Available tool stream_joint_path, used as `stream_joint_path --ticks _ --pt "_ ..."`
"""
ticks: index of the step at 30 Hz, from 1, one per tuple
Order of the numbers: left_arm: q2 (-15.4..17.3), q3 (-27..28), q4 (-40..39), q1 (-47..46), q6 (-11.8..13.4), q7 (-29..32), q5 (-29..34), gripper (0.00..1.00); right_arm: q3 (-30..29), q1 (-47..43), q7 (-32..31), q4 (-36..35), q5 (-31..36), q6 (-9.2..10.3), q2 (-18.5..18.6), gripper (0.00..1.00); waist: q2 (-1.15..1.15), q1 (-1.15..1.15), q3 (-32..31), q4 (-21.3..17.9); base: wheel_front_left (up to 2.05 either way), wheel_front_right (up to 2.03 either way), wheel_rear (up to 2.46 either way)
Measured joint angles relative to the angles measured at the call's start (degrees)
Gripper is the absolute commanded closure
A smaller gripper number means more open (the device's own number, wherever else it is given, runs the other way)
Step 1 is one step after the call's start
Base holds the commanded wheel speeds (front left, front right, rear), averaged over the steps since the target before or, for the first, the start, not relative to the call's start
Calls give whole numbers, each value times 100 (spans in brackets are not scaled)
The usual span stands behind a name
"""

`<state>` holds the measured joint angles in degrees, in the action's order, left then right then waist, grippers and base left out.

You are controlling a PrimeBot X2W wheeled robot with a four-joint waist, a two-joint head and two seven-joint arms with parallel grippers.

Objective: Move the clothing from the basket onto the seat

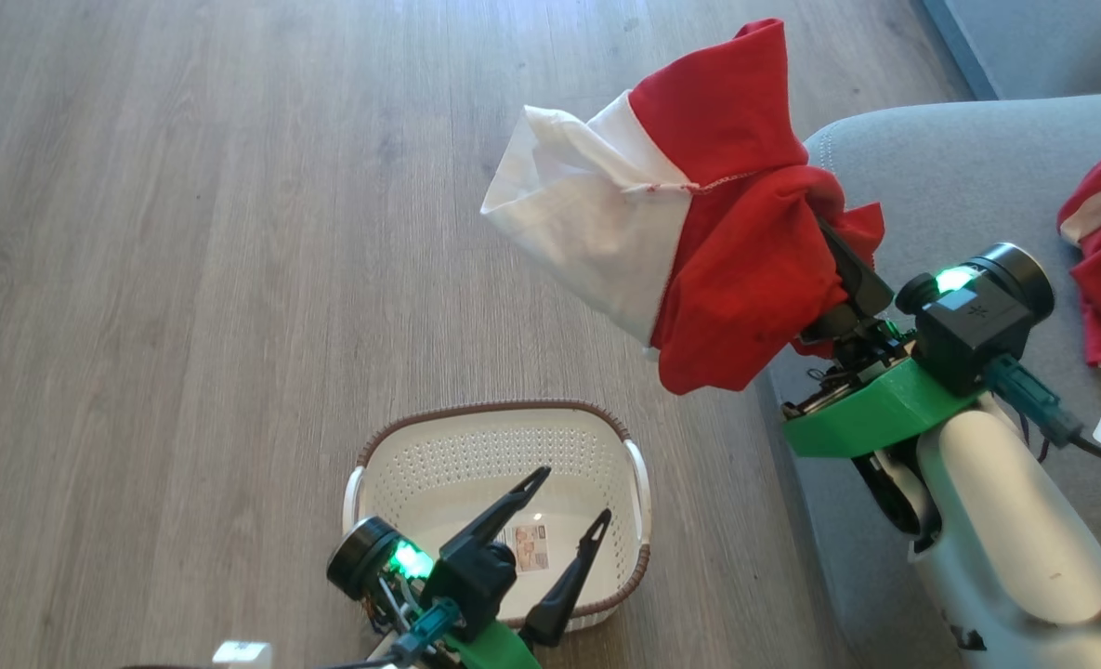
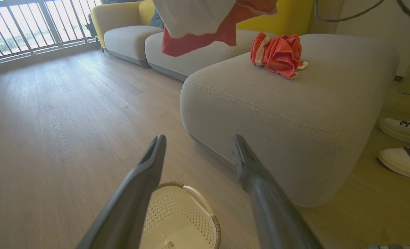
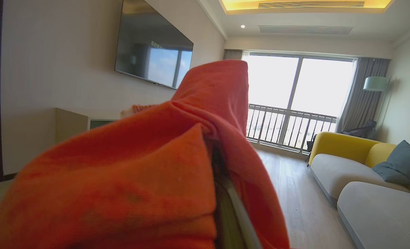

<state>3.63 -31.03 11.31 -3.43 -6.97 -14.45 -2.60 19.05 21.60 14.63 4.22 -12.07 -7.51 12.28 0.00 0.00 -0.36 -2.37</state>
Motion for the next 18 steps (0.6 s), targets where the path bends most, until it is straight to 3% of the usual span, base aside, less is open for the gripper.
stream_joint_path --ticks 18 --pt "-15 -33 -65 7 -44 0 1 0 -198 -2 0 -34 49 0 -5 100 0 0 118 -511 0 0 0"
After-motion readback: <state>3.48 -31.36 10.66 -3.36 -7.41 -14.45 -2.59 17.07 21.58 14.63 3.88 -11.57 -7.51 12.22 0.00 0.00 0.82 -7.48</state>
